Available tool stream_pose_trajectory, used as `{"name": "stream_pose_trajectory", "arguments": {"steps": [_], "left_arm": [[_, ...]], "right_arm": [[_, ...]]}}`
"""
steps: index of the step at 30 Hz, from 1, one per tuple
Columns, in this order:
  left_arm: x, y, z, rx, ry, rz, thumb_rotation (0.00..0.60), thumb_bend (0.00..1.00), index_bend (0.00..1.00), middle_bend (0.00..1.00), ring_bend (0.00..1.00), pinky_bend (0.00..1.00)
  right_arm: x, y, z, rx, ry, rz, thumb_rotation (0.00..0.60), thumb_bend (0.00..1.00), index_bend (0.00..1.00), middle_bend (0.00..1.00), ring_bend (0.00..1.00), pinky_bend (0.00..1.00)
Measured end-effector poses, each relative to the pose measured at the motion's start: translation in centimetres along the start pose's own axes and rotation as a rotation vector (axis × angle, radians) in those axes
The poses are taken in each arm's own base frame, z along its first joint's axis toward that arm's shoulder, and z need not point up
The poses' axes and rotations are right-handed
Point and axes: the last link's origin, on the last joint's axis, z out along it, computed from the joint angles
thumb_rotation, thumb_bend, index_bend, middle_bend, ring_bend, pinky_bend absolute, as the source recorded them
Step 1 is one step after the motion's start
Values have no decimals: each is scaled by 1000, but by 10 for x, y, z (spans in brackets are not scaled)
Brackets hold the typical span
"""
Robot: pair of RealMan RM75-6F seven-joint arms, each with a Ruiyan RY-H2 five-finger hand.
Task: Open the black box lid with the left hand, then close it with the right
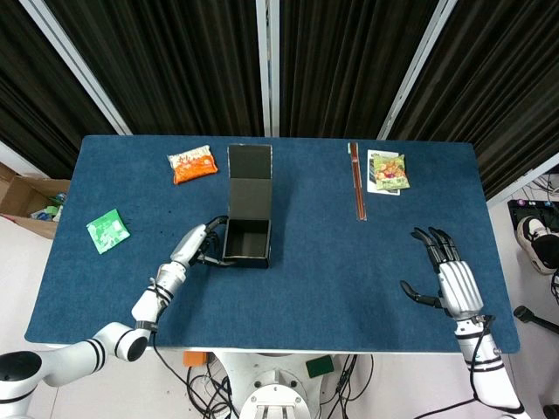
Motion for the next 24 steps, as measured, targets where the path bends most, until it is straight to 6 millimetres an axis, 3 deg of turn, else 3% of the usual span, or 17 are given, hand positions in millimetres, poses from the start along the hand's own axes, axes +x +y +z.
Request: {"name": "stream_pose_trajectory", "arguments": {"steps": [5,10,15,18,24], "left_arm": [[-3,10,-4,-39,18,15,600,0,474,470,688,998],[-9,30,-12,-89,6,21,600,0,471,470,685,993],[-15,54,-21,-140,-18,27,598,0,465,470,685,992],[-18,66,-25,-162,-34,38,599,0,462,470,685,991],[-25,78,-25,-173,-74,46,599,0,457,467,685,990]], "right_arm": [[-11,0,40,-68,-78,60,600,184,131,247,53,8],[-28,-16,103,-125,-171,141,600,179,155,259,59,21],[-49,-61,170,-105,-218,218,600,211,169,258,59,22],[-58,-88,201,-76,-224,227,600,237,169,258,60,22],[-75,-126,237,-18,-212,212,600,254,169,258,59,21]]}}
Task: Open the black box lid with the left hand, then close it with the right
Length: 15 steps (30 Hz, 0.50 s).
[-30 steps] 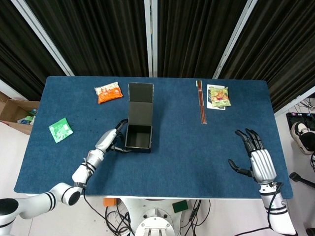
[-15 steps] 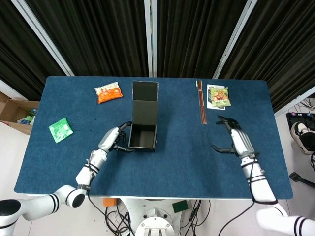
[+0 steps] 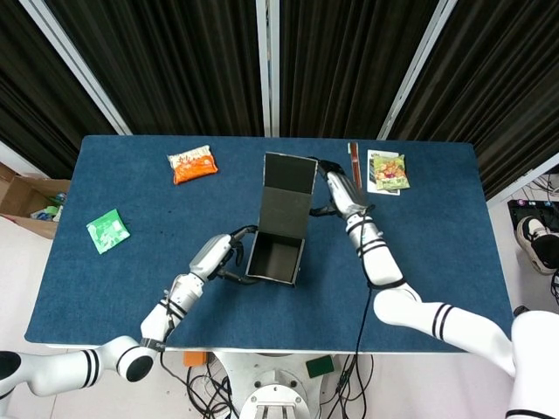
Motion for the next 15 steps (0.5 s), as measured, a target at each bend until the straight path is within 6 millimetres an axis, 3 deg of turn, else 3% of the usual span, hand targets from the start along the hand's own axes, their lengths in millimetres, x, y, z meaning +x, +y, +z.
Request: {"name": "stream_pose_trajectory", "arguments": {"steps": [8,15], "left_arm": [[-2,-9,12,47,3,28,599,0,448,461,685,990],[5,-28,19,138,49,52,599,0,393,429,685,989]], "right_arm": [[-18,-42,13,91,-20,141,600,206,186,274,120,86],[-39,-74,-10,186,-159,135,600,159,206,314,185,221]]}}
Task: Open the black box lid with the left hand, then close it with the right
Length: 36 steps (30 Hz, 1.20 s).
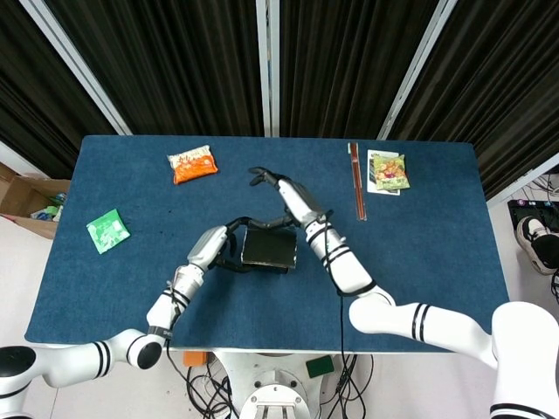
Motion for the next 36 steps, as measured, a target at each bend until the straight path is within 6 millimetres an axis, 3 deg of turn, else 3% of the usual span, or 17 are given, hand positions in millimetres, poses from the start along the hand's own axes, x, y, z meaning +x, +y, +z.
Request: {"name": "stream_pose_trajectory", "arguments": {"steps": [4,10,25,36], "left_arm": [[2,-10,4,54,24,34,587,0,254,301,679,989],[3,-19,7,96,73,113,468,0,12,83,649,989],[6,-23,-26,89,57,306,445,0,0,0,634,989],[47,-41,-76,143,131,456,443,0,0,0,632,978]], "right_arm": [[-12,0,-9,-16,-66,-92,600,120,206,326,207,269],[-25,1,-13,-69,-104,-255,600,94,206,325,207,269],[-31,-10,-14,-83,-79,-319,600,92,213,324,207,270],[-55,0,-16,-24,-71,-538,600,127,254,321,207,217]]}}
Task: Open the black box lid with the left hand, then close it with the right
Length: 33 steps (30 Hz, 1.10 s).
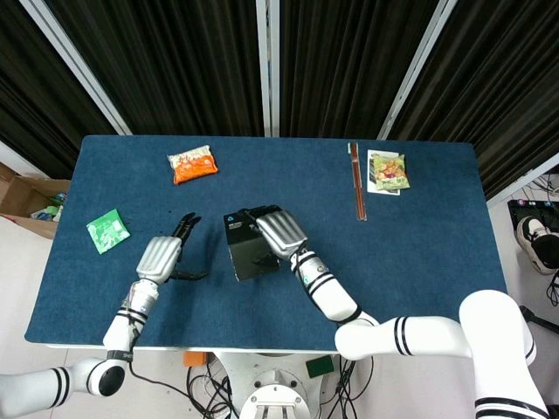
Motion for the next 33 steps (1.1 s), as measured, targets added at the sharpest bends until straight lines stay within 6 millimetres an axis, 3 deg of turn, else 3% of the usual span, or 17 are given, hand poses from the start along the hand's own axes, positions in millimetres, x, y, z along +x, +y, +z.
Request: {"name": "stream_pose_trajectory", "arguments": {"steps": [6,13,18,26,30,33], "left_arm": [[15,-3,-6,-19,48,2,444,0,0,0,631,978],[21,1,-2,-43,58,-15,444,0,0,0,627,978],[23,0,0,-47,71,-25,443,0,0,0,625,978],[25,-3,-1,-44,80,-24,446,0,0,0,624,978],[29,-7,-2,-38,98,15,443,0,0,0,608,974],[37,-15,-6,-23,128,71,446,0,0,26,533,925]], "right_arm": [[-13,12,6,30,54,-181,600,163,335,333,207,199],[-28,27,16,87,134,-386,600,208,549,455,262,197],[-39,35,23,154,184,-519,600,272,642,532,314,190],[-53,36,26,208,216,-575,600,290,653,537,311,118],[-43,37,22,216,269,-553,600,290,617,506,307,92],[-27,44,13,205,335,-523,600,290,564,470,296,91]]}}
